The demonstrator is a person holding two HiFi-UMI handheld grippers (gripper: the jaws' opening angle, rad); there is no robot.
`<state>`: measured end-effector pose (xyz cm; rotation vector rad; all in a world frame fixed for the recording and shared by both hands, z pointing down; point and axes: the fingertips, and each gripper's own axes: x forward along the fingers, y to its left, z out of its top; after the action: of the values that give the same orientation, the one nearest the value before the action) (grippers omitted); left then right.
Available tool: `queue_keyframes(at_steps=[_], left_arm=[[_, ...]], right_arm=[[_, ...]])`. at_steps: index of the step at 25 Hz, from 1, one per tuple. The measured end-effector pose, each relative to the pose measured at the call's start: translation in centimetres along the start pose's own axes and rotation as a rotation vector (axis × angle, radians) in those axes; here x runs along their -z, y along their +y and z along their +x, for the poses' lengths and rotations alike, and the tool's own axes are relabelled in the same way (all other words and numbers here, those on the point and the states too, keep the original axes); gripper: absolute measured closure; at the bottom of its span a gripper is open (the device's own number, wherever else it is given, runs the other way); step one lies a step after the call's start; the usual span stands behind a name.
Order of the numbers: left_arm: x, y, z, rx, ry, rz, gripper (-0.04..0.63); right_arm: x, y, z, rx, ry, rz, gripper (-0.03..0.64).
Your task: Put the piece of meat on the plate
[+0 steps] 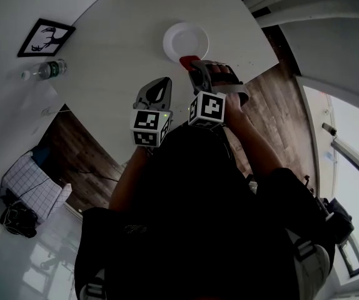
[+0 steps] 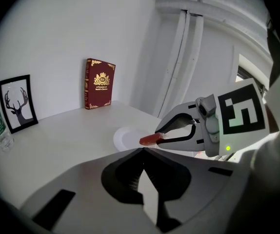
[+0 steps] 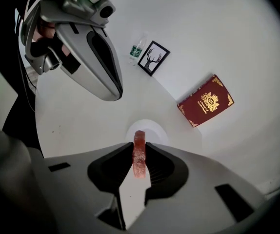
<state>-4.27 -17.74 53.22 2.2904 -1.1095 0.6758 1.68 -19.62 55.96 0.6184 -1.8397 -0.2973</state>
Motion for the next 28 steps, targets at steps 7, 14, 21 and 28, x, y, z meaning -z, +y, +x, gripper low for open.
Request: queue_keyframes(at_steps=[7, 14, 21, 28], left_arm=[[0.9, 0.4, 0.1, -0.018, 0.021, -0.027, 0.592], [0.7, 1.6, -0.4, -0.058, 0.02, -0.04, 0.593], [0.9, 2.1, -0.6, -0.081, 0.022, -0.053, 0.592], [0.8, 2.5, -0.7, -0.104, 0.018, -0.071, 0.593]], right_arm=[[0.1, -0.1, 2.1, -0.019, 0.003, -0.052, 0.523], [0.3, -0.9, 3.5, -0.012, 0.022, -0.092, 0.525], [0.4, -1.6, 5.0, -0.003, 0.038, -0.135, 0.523], [0.3, -2.1, 5.4, 0.023, 0.059, -0.191, 0.524]])
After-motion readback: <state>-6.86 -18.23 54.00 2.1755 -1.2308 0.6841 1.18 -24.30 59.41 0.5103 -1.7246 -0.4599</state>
